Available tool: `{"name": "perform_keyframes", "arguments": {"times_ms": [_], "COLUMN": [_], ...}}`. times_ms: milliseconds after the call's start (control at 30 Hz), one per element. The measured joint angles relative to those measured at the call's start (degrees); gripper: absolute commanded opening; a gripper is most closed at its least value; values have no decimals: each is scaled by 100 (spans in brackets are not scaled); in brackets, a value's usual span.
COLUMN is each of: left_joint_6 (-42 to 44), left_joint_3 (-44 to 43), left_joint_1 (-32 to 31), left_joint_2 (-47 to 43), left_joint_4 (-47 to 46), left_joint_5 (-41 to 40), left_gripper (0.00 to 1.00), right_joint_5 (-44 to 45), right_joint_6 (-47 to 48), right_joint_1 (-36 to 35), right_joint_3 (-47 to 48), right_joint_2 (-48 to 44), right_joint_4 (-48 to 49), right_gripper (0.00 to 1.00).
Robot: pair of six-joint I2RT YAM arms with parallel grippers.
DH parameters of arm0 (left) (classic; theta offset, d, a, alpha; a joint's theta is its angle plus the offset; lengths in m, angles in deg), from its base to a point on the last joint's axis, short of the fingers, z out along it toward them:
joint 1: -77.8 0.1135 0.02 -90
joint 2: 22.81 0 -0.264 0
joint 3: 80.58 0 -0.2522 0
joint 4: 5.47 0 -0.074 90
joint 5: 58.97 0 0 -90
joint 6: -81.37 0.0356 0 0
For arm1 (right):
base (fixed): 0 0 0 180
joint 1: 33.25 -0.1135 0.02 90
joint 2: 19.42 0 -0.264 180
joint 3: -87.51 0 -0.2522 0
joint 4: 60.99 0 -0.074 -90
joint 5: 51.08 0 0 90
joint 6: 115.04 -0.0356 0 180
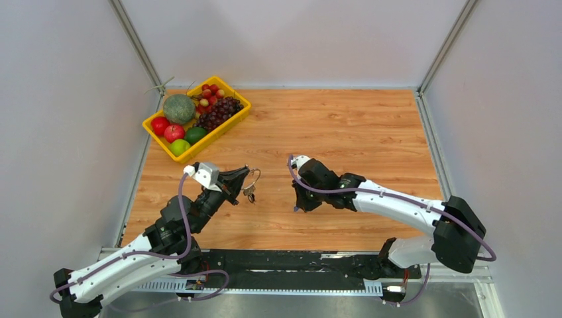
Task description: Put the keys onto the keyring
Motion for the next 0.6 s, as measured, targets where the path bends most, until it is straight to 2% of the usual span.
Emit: {"name": "perform_keyframes", "arguments": {"times_ms": [200, 600], "left_joint_6": [0, -4], "left_joint_3": [-4, -7], "left_joint_1": [0, 0], "left_joint_2": [70, 103], "left_joint_4": [0, 2], "left_joint_5": [24, 61], "left_gripper": [0, 0], "right_joint_5": [-695, -1888], "right_joint_6": [402, 1029], "right_joint_1": [2, 2], "right_joint_3": [157, 1362], "right_joint_2": [-350, -271], "right_joint_4": [28, 61], "right_gripper": [0, 0]}}
